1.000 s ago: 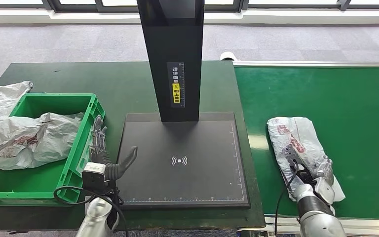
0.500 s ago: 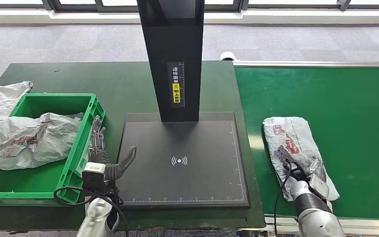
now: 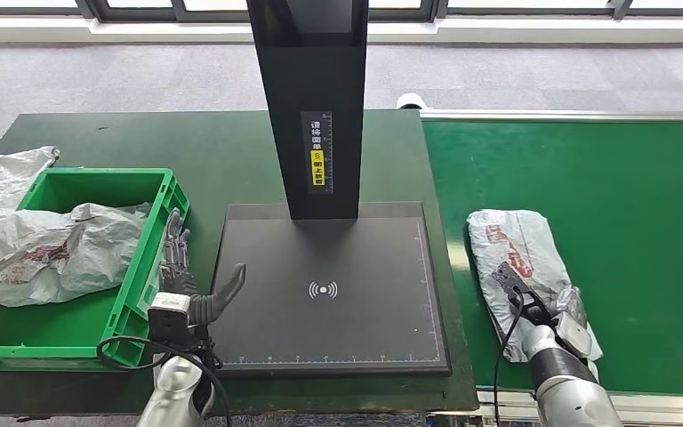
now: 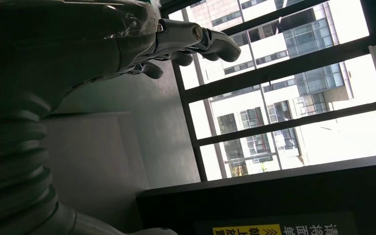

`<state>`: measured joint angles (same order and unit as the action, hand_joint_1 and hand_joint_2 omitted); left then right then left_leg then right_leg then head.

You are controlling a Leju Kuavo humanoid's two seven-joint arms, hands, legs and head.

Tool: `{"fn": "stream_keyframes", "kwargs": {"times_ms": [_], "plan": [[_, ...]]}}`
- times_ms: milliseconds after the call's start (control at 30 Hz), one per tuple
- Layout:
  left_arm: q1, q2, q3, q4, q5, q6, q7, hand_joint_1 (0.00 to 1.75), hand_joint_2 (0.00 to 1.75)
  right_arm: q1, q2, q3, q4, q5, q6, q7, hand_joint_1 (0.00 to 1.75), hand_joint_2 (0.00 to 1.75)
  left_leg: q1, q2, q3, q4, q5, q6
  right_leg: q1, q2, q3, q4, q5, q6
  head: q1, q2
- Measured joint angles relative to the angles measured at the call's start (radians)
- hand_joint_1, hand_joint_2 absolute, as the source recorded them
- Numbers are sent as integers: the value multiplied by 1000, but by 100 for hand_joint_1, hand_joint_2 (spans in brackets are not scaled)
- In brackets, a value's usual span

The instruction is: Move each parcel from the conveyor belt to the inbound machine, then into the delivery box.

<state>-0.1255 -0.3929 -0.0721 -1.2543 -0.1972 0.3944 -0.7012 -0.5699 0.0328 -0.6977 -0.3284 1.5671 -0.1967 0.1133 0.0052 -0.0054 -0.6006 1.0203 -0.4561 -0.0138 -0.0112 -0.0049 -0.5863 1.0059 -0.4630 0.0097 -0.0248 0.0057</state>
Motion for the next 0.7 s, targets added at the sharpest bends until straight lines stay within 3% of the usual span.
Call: {"fn": "stream_keyframes", "kwargs": {"times_ms": [133,700], "plan": [[0,0,0,0,0,0,0,0,175,0,0,4,2,0,0,0,174,175,0,0,0,0,0,0,0,0,0,0,0,0,0,0],[2,1,0,6,-17,23,14,0,175,1,0,8,2,-38,-88,-2,175,175,0,0,0,0,0,0,0,0,0,0,0,0,0,0]]}}
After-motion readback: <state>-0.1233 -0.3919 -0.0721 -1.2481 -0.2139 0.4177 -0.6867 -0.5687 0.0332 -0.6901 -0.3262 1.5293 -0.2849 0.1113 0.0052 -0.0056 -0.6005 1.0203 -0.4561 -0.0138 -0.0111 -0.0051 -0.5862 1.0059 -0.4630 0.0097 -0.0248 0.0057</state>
